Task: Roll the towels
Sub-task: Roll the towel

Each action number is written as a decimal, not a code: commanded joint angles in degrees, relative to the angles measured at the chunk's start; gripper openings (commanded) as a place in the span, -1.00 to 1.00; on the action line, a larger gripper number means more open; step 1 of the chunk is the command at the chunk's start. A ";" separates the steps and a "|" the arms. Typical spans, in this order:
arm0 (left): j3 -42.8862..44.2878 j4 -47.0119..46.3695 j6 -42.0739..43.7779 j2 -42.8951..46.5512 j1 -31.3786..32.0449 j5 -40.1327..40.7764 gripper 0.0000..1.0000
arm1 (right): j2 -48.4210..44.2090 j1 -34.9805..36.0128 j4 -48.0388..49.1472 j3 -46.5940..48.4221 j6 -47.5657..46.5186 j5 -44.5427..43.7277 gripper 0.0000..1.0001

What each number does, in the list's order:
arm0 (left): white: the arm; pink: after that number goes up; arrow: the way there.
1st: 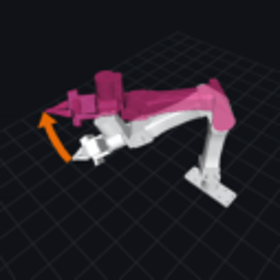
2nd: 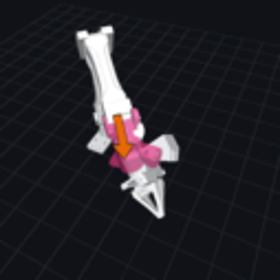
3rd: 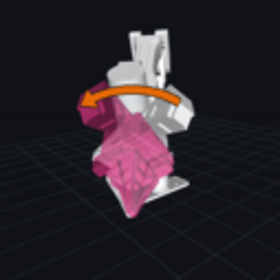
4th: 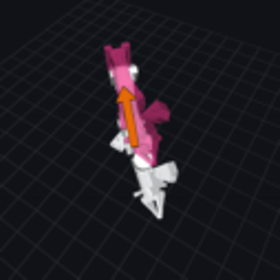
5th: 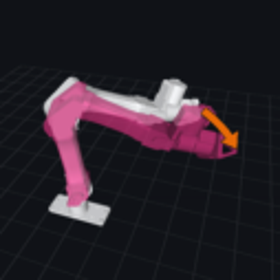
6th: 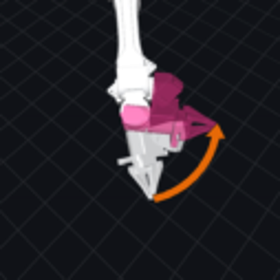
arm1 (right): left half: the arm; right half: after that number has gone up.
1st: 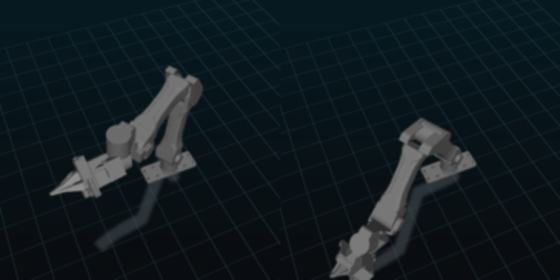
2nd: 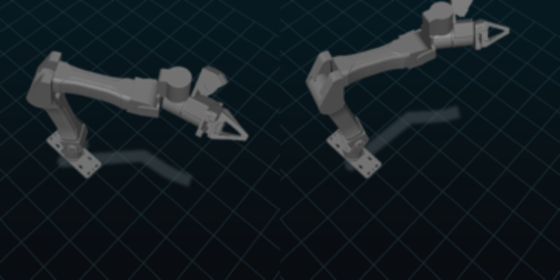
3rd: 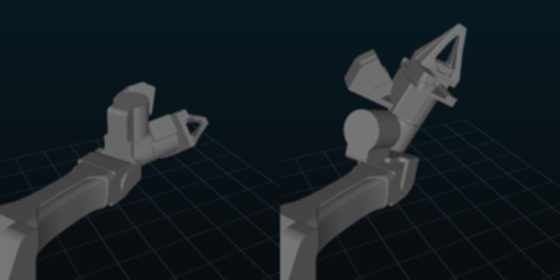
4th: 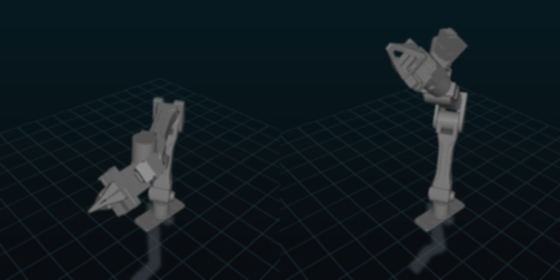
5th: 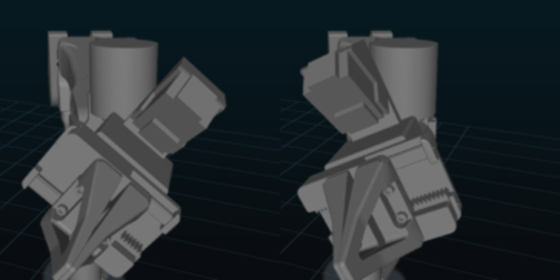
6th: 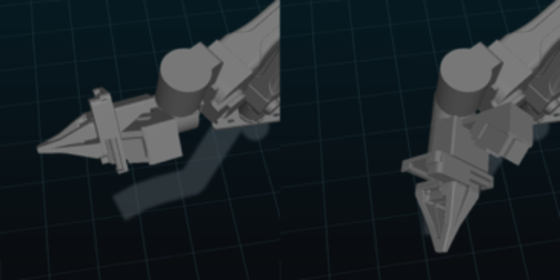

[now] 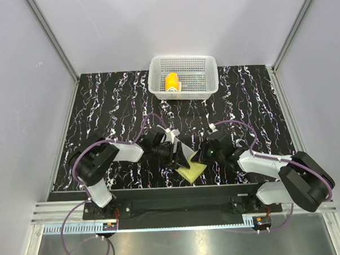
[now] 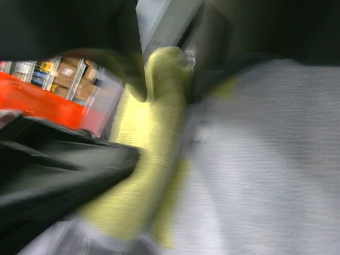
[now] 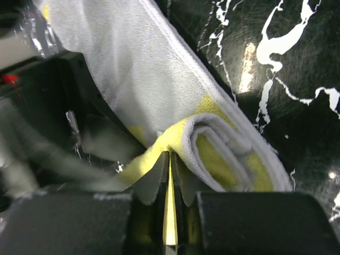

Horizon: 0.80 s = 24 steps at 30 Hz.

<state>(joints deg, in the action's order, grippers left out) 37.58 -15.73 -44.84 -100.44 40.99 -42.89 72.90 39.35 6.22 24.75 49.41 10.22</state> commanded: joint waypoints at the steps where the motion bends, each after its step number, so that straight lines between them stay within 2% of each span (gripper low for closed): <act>1: 2.40 7.18 4.49 4.10 -0.39 6.93 0.44 | 2.94 -0.07 4.68 2.31 -0.19 0.42 -0.81; 2: 2.67 8.24 5.80 5.16 -0.39 7.73 0.78 | 3.55 -0.15 5.03 2.49 -0.19 0.50 -0.82; 3: 2.93 9.13 6.51 7.61 -0.39 9.48 0.98 | 4.87 -0.07 5.29 2.75 -0.10 0.50 -0.83; 8: 4.08 17.82 12.56 17.63 1.62 20.28 0.98 | 7.78 -0.07 6.52 3.81 0.25 0.68 -0.85; 10: 4.16 21.59 15.90 23.17 3.91 29.76 0.98 | 8.74 -0.07 6.87 4.07 0.34 0.86 -0.85; 11: 4.25 22.48 17.14 26.67 7.57 33.80 0.98 | 9.01 -0.07 6.88 4.42 0.51 1.03 -0.86; 12: 3.99 22.84 18.28 28.36 9.70 41.15 0.98 | 9.62 -0.07 6.62 4.69 0.60 1.03 -0.85; 14: 3.46 23.29 21.80 31.00 14.70 48.22 0.98 | 10.24 -0.07 6.18 5.48 0.78 0.94 -0.86; 15: 3.20 23.02 22.77 32.58 19.60 52.78 0.98 | 10.68 -0.07 5.83 5.74 0.78 0.94 -0.86; 17: 2.67 21.62 25.40 33.29 25.76 56.06 0.97 | 11.29 -0.07 5.30 6.44 0.87 0.86 -0.87; 20: 3.02 20.30 28.57 30.59 31.67 61.25 0.98 | 12.61 -0.07 4.77 7.15 1.04 1.12 -0.88; 24: 6.61 21.00 30.51 22.68 35.11 64.68 0.97 | 13.58 -0.07 4.42 7.15 1.30 1.30 -0.89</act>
<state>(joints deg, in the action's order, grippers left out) 40.69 5.56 -18.70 -72.73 74.39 12.88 85.52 39.35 10.87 30.44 50.35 11.22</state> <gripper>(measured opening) 0.985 0.059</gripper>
